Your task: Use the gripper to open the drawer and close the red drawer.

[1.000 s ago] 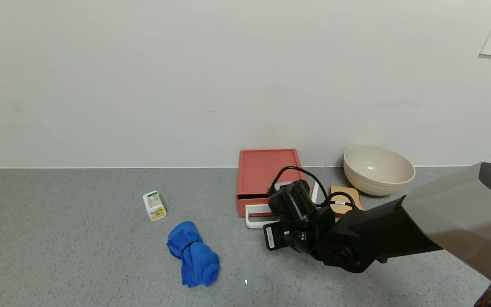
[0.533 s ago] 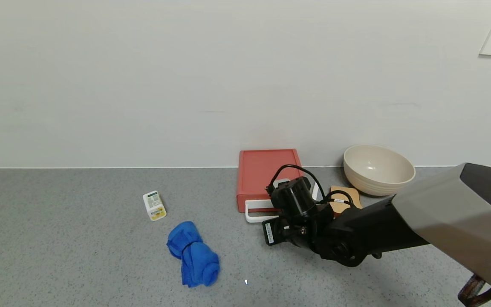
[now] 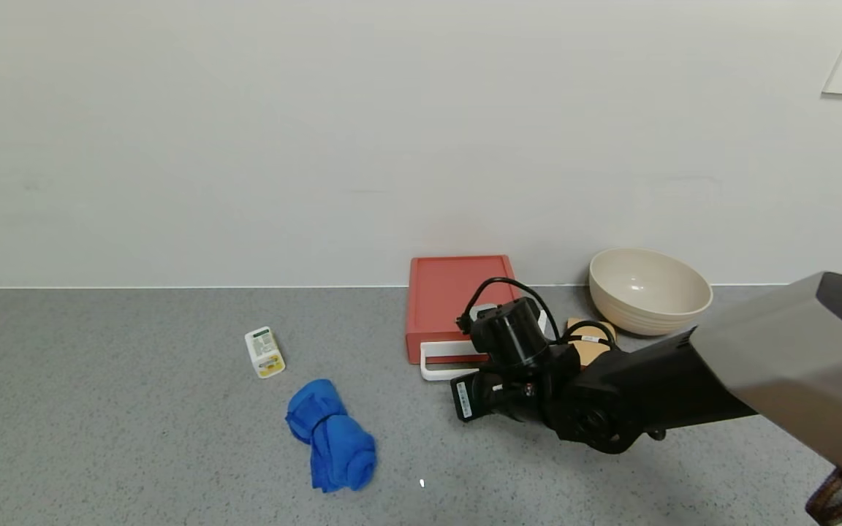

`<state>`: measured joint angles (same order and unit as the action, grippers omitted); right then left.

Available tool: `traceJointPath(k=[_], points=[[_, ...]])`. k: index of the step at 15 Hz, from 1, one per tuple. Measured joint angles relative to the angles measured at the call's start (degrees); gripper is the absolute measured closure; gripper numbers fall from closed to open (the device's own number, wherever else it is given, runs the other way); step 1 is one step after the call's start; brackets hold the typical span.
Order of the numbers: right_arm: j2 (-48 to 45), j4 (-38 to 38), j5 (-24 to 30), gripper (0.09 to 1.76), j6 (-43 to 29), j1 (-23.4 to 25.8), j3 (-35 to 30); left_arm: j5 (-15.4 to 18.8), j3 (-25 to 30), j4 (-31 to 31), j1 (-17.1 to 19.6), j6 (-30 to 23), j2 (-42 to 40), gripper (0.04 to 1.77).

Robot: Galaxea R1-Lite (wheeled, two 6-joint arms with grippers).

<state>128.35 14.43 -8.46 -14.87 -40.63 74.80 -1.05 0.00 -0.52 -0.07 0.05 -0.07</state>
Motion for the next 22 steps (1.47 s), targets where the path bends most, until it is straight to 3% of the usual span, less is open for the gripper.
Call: traceJointPath(k=[3,8,17,18,22], points=[[-5.0,-0.4,5.3,1.73,1.9,0.1,-3.5,0.0,0.0,0.0,0.0,0.0,0.0,0.09],[-17.7,-0.3,12.8,1.73,11.4,3.7,-13.6,-0.2,0.0,0.1,0.0,-0.4,0.0,0.09],[-35.8,-3.5,14.3,1.73,15.3,13.4,-23.6,-0.2,0.0,0.1,0.0,-0.6,0.0,0.09],[-37.2,-3.5,14.3,1.65,15.3,13.9,-24.4,-0.2,0.0,0.1,0.0,-0.6,0.0,0.09],[-42.7,-3.5,14.2,1.04,15.3,14.9,-27.7,-0.1,0.0,0.1,0.0,-0.6,0.0,0.09]])
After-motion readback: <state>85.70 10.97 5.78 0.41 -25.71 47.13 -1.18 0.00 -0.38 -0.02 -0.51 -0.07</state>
